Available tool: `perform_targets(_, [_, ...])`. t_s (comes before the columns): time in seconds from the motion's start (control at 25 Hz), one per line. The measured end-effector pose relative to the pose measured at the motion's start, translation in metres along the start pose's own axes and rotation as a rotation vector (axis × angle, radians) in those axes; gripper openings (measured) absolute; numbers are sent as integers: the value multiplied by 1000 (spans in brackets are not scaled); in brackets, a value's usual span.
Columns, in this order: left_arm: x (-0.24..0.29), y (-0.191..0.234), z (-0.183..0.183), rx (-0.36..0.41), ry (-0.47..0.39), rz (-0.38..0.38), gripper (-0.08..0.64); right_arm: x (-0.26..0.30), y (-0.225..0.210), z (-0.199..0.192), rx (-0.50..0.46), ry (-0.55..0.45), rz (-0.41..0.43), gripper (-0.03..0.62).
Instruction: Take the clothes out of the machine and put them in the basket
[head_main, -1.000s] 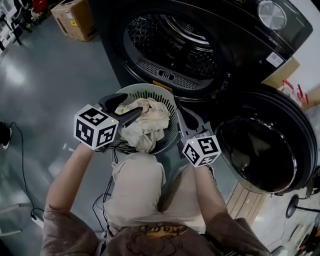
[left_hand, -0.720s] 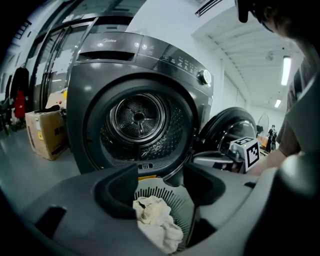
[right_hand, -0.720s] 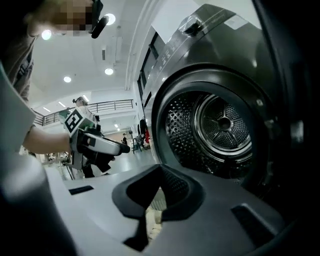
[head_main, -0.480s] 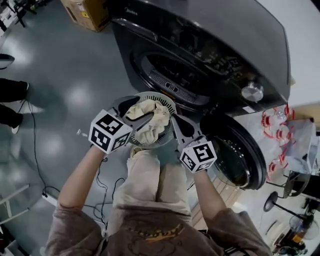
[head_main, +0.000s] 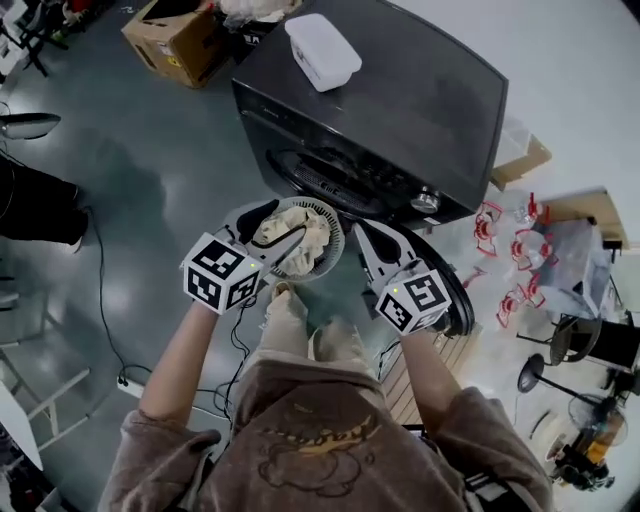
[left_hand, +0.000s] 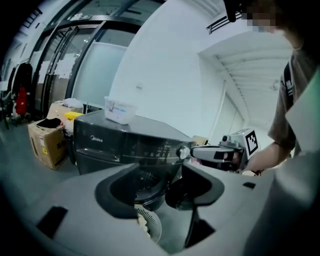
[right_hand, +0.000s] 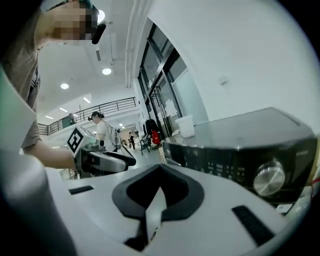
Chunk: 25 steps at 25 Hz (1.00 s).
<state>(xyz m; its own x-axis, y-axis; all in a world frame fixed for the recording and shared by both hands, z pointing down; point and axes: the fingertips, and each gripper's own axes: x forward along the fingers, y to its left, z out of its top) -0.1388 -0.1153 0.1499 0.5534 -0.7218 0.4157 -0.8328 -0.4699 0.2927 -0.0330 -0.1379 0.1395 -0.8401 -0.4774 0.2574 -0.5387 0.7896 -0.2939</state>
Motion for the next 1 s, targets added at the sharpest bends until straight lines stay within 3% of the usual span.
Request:
perform_targets(0.24, [-35, -21, 73, -27, -44, -32, 273, -17, 19, 82, -8, -27, -43, -3])
perform_targets(0.68, [-44, -29, 140, 49, -128, -128, 270, -19, 30, 144, -93, -33, -90, -3])
perform_targets(1.0, [-47, -24, 162, 20, -220, -116, 120, -10, 19, 157, -114, -24, -64, -3])
